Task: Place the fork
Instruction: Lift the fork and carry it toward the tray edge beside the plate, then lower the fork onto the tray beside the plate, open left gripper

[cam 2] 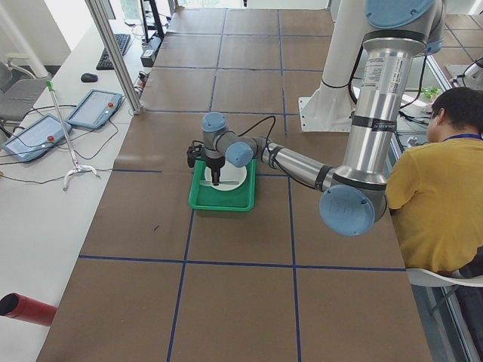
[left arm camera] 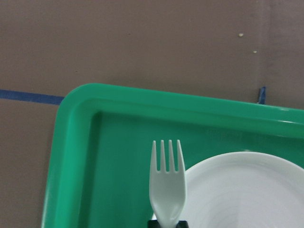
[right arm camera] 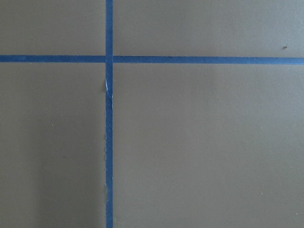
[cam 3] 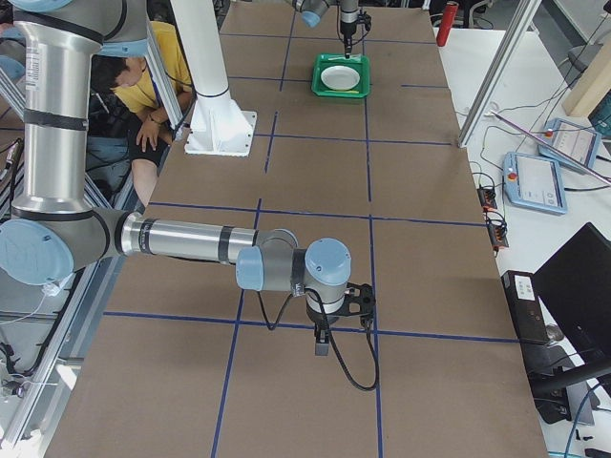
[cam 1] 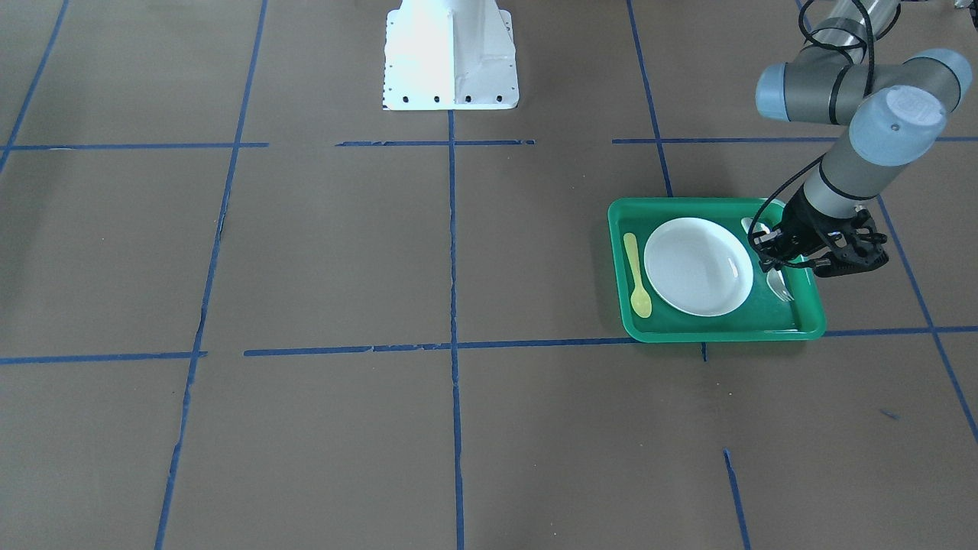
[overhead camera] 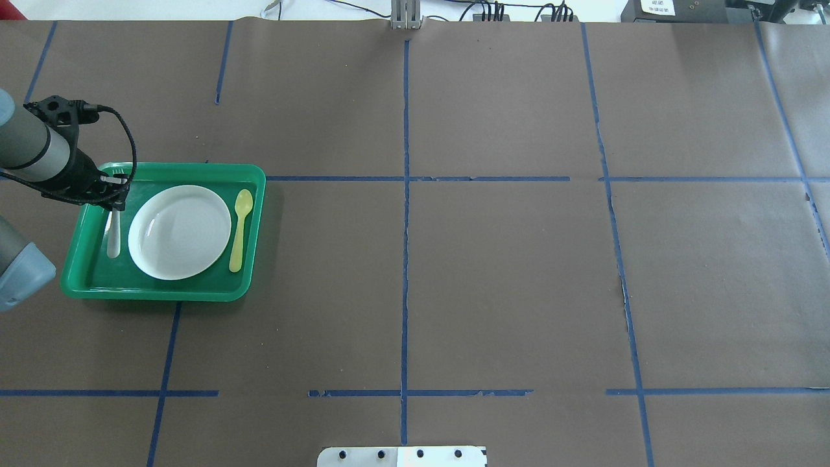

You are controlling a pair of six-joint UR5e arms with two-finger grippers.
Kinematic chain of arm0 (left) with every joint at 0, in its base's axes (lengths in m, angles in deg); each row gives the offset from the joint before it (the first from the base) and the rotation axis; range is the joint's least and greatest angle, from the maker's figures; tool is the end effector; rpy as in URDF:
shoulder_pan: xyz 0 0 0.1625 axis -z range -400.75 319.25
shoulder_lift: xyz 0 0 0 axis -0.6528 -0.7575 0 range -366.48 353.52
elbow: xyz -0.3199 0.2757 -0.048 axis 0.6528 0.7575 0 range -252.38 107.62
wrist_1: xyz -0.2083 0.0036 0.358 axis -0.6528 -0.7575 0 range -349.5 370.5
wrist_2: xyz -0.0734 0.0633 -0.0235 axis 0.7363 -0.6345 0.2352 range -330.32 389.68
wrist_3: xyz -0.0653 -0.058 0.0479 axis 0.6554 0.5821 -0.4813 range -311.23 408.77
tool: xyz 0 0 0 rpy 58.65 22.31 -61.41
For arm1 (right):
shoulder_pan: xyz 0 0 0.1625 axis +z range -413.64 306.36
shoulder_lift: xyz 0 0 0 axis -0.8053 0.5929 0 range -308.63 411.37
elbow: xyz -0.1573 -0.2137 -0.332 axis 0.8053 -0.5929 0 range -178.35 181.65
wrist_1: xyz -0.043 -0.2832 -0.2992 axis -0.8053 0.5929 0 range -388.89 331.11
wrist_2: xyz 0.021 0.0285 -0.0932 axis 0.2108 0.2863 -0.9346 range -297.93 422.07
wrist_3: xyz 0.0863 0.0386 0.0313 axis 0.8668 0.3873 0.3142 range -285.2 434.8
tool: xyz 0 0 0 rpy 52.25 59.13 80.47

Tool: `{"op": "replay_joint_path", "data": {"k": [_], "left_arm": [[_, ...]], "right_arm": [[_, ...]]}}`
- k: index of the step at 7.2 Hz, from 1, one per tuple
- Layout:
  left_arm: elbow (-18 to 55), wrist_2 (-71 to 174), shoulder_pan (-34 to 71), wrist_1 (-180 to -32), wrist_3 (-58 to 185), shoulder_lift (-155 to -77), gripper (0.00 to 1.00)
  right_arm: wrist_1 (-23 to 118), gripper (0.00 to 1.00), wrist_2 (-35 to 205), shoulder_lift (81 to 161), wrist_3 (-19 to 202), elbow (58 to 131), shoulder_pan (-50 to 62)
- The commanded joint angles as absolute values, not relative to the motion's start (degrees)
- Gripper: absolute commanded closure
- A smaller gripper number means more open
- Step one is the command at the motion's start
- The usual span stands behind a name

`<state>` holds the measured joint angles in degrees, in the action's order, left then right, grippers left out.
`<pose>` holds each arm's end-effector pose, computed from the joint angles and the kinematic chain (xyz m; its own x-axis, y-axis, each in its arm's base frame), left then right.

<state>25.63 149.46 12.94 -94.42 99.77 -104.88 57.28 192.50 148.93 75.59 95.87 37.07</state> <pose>0.2691 -0.5076 0.4942 0.7370 -0.0806 -0.6711 0.1064 0.9943 -0.0025 0.0741 -0.4350 0.6817 0.7610 0.0176 0.6485 -0.0228 0.9997 -0.0004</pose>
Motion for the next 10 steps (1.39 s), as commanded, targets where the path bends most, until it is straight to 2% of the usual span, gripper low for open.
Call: {"op": "replay_joint_path", "data": {"k": [1,6,7,8,9,10], "left_arm": [[23.26,149.21,12.60,-95.14,98.08,-104.30,1.00],[18.33,149.21,12.24,-99.28,98.25,-105.36,1.00],[18.15,149.21,12.24,-99.28,98.17,-105.18,0.97],[17.89,149.21,12.24,-99.36,98.17,-105.27,0.80],[18.15,149.30,12.24,-99.37,98.17,-105.27,0.70],[18.50,149.30,12.24,-99.37,98.25,-105.27,0.68]], "right_arm": [[57.33,0.00,192.50,148.93,75.59,95.87,37.07],[57.33,0.00,192.50,148.93,75.59,95.87,37.07],[57.33,0.00,192.50,148.93,75.59,95.87,37.07],[57.33,0.00,192.50,148.93,75.59,95.87,37.07],[57.33,0.00,192.50,148.93,75.59,95.87,37.07],[57.33,0.00,192.50,148.93,75.59,95.87,37.07]]}}
